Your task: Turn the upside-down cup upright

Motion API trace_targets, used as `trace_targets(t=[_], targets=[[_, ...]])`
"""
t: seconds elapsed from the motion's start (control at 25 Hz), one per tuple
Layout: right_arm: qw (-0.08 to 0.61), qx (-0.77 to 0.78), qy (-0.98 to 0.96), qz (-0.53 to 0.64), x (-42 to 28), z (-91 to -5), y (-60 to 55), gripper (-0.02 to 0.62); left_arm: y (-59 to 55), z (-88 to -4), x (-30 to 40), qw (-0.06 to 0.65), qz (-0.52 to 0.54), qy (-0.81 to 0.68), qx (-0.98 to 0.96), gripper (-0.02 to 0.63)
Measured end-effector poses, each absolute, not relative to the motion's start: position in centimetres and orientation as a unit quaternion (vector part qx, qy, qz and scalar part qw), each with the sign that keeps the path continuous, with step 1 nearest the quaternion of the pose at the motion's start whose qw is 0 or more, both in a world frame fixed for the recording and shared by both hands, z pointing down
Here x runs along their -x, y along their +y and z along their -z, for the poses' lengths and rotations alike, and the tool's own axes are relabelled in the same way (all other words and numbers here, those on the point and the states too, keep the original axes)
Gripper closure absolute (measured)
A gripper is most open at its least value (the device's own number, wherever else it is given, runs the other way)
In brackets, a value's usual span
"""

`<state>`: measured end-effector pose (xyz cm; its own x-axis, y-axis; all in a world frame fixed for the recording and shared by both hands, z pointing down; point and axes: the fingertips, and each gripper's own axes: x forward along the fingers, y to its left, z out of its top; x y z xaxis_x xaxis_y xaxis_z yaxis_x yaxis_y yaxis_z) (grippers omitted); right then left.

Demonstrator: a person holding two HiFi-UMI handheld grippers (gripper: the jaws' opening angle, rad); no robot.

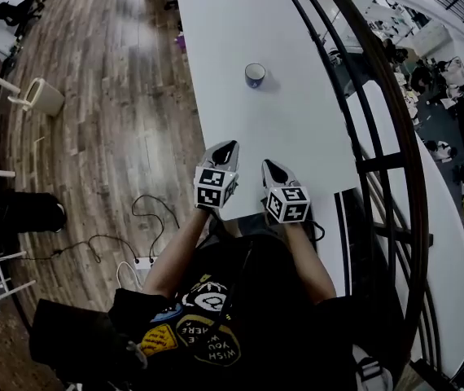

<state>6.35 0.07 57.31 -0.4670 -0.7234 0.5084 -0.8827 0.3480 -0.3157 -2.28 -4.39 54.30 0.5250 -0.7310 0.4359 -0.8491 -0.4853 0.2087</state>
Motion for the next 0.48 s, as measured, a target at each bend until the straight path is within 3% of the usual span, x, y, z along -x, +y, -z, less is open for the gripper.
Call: trace_targets(t=[0.16, 0.48], targets=[[0.158, -0.474, -0.819, -0.283, -7.6, -60.1, -3.8, 0.597, -8.8, -57.1, 0.3, 0.240, -0.149, -0.483, -0.829, 0.601], [0.160, -0.456, -0.834, -0.265, -6.6, -65.3, -13.2, 0.597, -15.5, -62.0, 0.7, 0.234, -0.194, -0.505, -0.808, 0.601]])
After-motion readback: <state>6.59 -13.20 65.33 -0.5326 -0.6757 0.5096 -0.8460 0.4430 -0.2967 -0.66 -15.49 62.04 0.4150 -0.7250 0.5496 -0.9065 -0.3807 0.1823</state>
